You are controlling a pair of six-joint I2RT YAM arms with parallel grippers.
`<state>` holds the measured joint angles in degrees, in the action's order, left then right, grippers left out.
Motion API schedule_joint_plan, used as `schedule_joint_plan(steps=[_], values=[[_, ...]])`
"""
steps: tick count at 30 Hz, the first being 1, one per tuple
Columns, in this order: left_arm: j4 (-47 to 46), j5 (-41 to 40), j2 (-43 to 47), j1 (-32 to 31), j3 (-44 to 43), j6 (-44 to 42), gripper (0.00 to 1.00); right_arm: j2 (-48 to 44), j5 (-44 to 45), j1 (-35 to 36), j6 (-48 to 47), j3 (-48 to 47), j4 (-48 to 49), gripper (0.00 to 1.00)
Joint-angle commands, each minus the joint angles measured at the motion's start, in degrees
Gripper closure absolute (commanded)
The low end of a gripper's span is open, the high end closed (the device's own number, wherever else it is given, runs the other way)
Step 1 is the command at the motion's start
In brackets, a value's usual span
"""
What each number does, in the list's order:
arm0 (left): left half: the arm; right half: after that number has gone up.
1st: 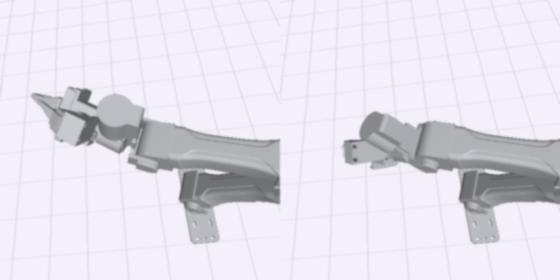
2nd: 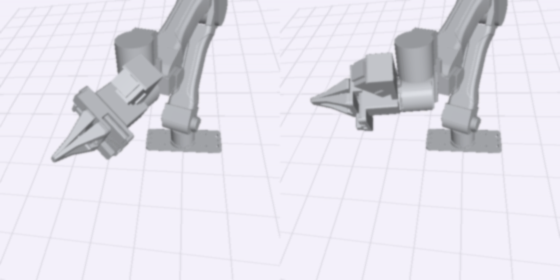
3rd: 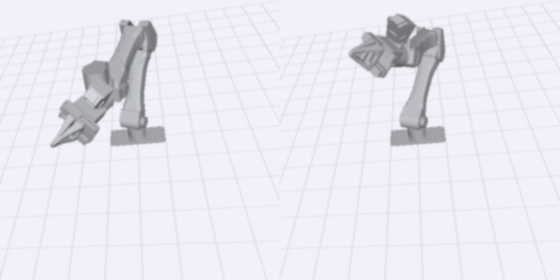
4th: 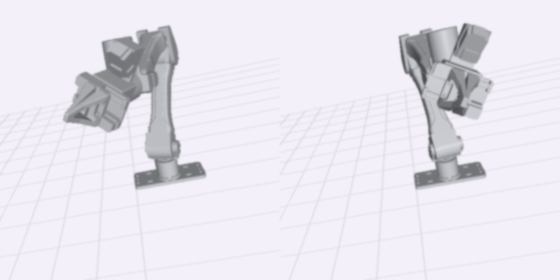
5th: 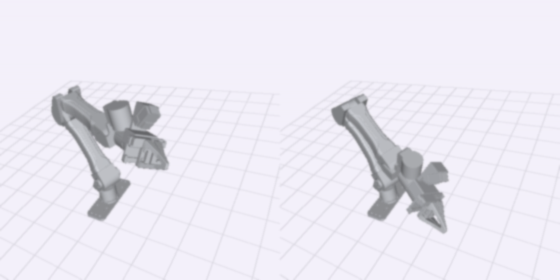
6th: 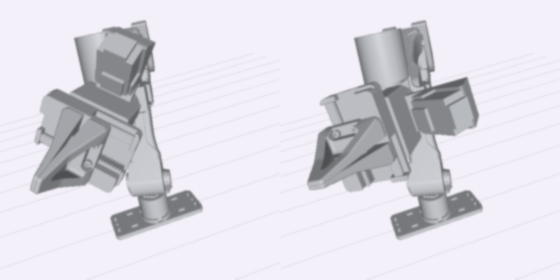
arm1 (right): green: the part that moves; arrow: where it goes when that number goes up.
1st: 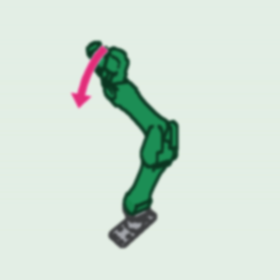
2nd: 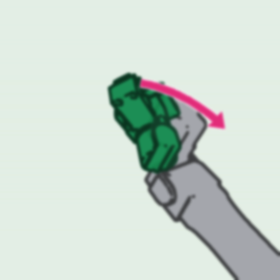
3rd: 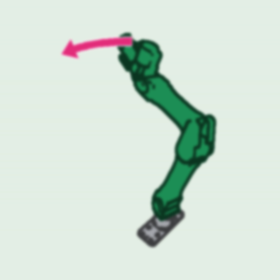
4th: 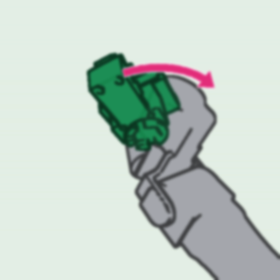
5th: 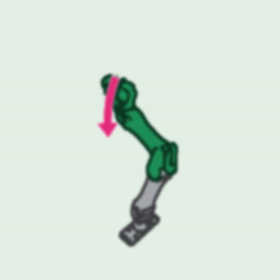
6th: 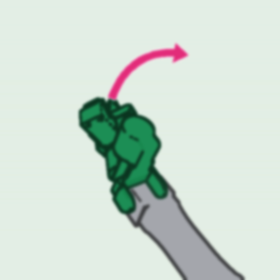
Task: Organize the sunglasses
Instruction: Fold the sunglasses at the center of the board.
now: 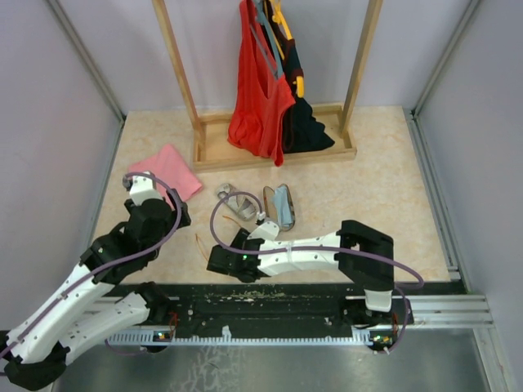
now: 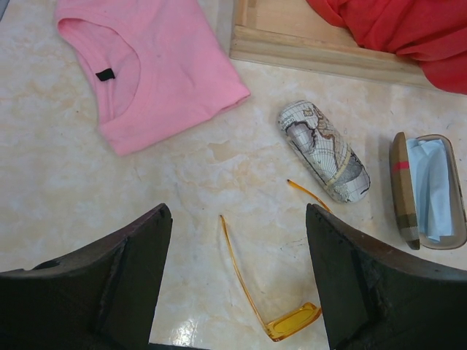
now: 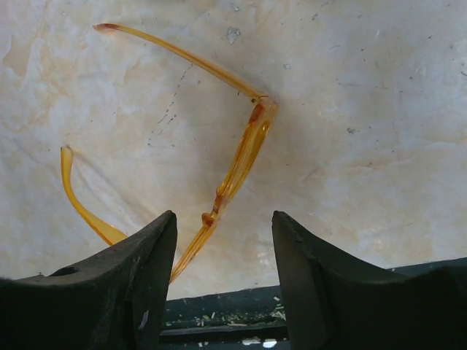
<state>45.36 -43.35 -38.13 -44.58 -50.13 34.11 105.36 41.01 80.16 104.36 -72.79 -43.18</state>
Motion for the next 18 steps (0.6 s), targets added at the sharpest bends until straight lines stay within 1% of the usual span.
schedule_joint_plan(steps=[1,8,12,18], values=[[0.7,-0.95,-0.26,0.25,0.37,0.34,0.2,0.84,-0.73,-0.5,-0.87,-1.48,4.64,0.46],[0.6,-0.92,-0.1,0.21,0.43,0.26,0.2,2.47,-3.02,-1.05,-1.17,-1.08,7.44,0.51],[0.43,-0.64,-0.12,0.19,0.56,0.0,0.2,3.03,-4.52,-1.66,-1.35,0.51,9.93,0.56],[-0.25,0.0,-0.43,0.2,0.69,-0.66,0.2,3.68,-3.69,-2.11,-1.17,0.87,9.84,0.6]])
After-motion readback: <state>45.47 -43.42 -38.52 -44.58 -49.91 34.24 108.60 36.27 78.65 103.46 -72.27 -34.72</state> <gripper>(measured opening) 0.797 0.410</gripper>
